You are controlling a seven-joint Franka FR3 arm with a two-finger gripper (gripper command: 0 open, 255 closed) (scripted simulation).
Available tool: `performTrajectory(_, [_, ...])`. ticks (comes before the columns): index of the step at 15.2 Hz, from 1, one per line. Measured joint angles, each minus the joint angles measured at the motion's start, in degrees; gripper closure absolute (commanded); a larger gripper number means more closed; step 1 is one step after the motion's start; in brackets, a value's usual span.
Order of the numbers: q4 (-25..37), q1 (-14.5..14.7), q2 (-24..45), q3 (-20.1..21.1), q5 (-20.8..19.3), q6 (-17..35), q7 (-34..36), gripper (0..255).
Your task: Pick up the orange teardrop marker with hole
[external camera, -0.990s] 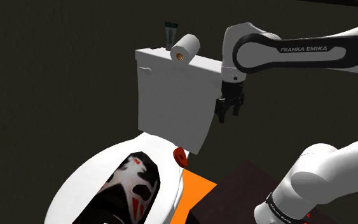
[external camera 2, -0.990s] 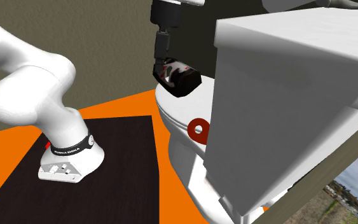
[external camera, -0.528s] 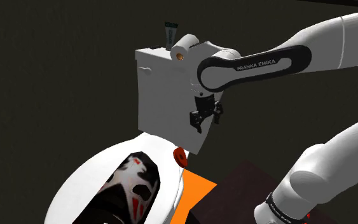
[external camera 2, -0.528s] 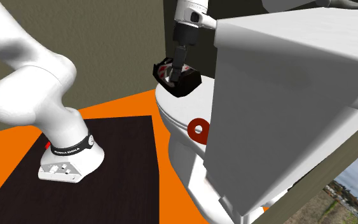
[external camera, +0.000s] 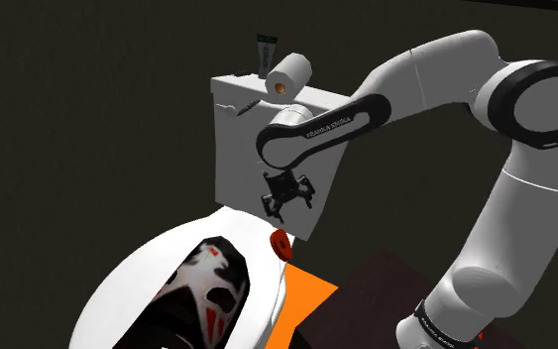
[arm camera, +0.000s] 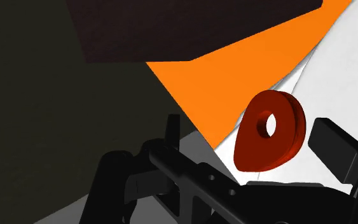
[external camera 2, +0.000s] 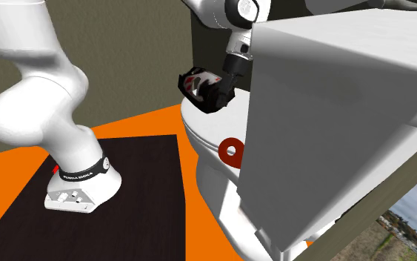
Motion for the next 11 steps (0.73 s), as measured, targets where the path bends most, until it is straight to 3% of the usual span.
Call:
performTrajectory(7, [17.63,5.55,21.96,-3.39,-8.04,-6.71,14.72,0])
performTrajectory(11, [25.76,8.12,31.1,-5.97,-10.05,-9.63,18.95,0])
